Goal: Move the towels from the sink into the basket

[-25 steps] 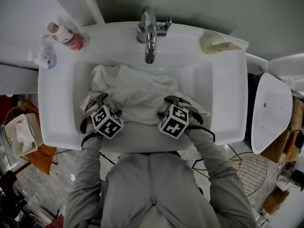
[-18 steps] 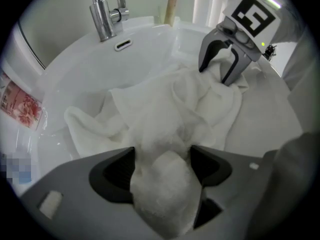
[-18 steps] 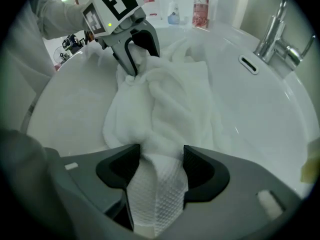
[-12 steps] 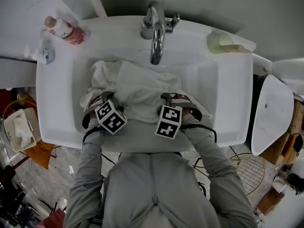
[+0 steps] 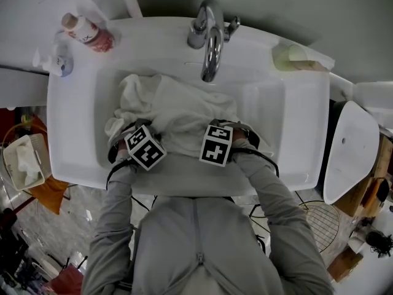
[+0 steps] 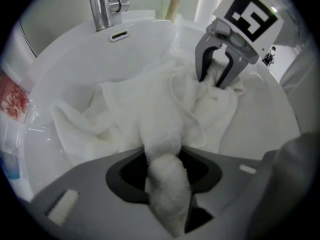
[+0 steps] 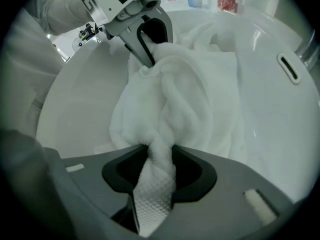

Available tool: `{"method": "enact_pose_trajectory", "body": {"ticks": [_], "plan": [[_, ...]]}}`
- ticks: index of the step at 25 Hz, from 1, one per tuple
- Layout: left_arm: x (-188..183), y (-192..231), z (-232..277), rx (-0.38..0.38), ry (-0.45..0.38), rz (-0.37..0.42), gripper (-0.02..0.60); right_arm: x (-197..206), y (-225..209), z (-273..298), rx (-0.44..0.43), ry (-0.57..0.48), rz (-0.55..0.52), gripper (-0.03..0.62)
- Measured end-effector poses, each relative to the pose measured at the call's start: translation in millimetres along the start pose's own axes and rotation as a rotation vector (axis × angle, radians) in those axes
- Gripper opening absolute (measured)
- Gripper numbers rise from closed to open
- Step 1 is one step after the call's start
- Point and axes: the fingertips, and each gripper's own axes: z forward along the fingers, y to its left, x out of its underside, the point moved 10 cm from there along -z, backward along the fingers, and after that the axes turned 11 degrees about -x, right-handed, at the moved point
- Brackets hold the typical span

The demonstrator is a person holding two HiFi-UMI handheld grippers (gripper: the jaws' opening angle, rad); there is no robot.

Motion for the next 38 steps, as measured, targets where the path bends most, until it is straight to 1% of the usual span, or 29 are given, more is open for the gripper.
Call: {"method": "enact_pose_trajectory", "body": {"ticks": [2,4,6,12,18,23,26,30,32,35,38], "plan": [[0,-1,-3,-0.002,0.0,-0.001,0.205,3,5,-5,0.026,-0.015,-0.01,0.111],[1,-1,-8,-0.008,-0.004,-0.005,0.187,8,11,-11,0.069,-0.04,-0.02,0.087],[2,0,-14,-0.014,-0.015,-0.016,0.175,12,15,-19,0.102,-0.083,-0.015,0.079],[6,1,-39,-0.04,-0.062,-0.078,0.164,26,22,-54,0.176,-0.267,0.051,0.075],[5,3,-79,-0.115,-0.147,-0.16,0.16,36,35,-91,0.24,-0.422,0.07,0.074],[4,6,-127,-0.204,-0.273,-0.274,0.159,46,47,-127,0.29,-0.615,0.077,0.074],[5,4,-157,-0.263,-0.354,-0.345,0.158,51,53,-157,0.32,-0.747,0.061,0.074],[8,-4,-190,-0.302,-0.481,-0.453,0.158,58,62,-190,0.337,-0.926,0.052,0.074],[10,-8,-204,-0.326,-0.549,-0.502,0.156,60,66,-206,0.348,-0.991,0.035,0.074],[12,-13,-230,-0.398,-0.649,-0.579,0.155,55,67,-228,0.351,-1.077,-0.023,0.074],[20,-19,-255,-0.454,-0.726,-0.638,0.155,43,74,-247,0.347,-1.139,-0.077,0.075]]}}
